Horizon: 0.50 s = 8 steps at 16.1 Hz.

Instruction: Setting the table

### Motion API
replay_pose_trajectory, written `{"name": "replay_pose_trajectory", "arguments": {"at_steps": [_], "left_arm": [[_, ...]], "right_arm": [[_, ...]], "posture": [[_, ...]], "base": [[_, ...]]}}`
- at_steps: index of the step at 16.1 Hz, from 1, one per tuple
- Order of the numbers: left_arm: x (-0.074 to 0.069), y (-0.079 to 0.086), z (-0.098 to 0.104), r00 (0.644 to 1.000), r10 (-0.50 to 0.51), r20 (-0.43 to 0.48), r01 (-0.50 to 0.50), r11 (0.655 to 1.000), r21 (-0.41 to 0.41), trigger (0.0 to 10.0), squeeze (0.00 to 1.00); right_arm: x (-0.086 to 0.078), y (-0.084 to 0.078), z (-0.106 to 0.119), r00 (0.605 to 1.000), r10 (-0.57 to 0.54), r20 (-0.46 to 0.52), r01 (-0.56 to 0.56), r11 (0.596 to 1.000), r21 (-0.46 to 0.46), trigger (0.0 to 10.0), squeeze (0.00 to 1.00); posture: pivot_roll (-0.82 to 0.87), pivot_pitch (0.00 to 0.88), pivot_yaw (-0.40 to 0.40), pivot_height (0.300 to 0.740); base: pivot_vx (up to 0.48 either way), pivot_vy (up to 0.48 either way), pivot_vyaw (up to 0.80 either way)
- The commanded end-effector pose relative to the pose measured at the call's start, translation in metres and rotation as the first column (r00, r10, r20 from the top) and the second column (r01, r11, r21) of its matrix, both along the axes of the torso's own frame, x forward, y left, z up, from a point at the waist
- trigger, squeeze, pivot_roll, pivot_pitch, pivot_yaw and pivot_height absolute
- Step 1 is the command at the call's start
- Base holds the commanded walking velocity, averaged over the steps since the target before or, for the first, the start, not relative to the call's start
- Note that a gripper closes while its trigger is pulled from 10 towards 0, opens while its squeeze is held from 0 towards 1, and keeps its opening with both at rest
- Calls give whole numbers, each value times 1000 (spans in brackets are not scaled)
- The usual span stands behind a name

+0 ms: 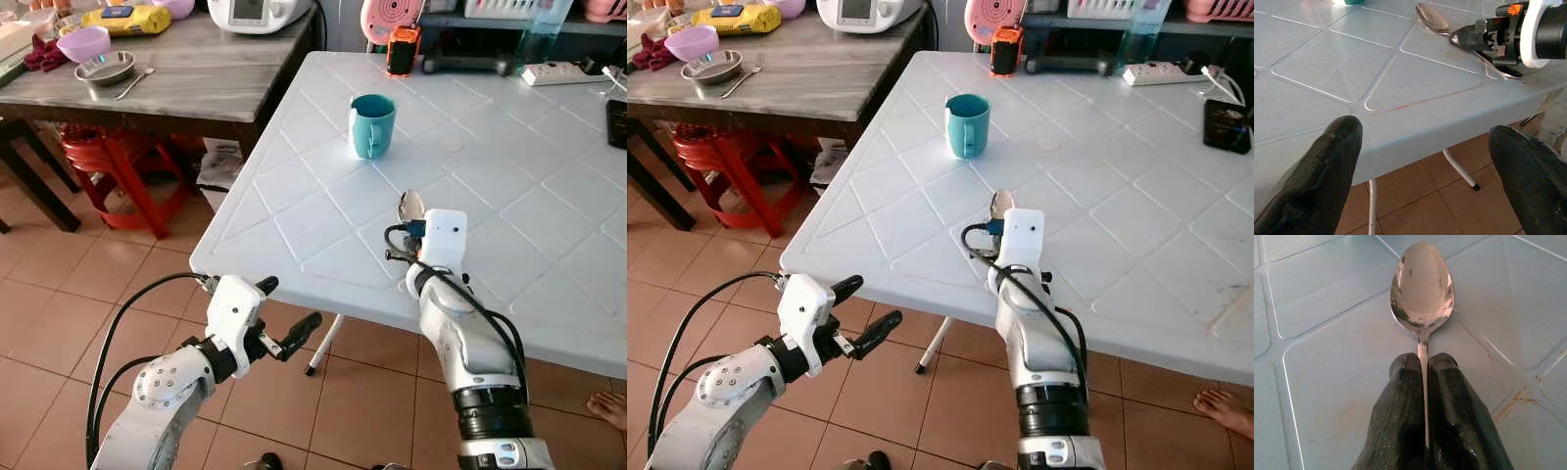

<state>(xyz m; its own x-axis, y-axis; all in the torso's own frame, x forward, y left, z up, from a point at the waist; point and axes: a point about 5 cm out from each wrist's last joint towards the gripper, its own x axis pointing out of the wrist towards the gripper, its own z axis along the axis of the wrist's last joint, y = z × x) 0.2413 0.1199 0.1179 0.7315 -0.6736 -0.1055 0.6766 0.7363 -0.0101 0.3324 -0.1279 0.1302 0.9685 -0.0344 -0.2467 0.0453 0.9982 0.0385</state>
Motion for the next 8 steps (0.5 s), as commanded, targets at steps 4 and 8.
{"name": "replay_pose_trajectory", "arguments": {"at_steps": [4,8], "left_arm": [[9,9,4,995,86,42,-86,996,6,10000,0],[23,27,8,958,273,86,-274,962,11,10000,0]], "right_arm": [[-12,-2,2,996,-31,85,37,997,-68,0,0],[-20,-9,32,958,-44,284,85,987,-135,0,0]], "posture": [[-18,150,73,740],[-22,139,73,740]], "base": [[0,0,0],[0,0,0]]}}
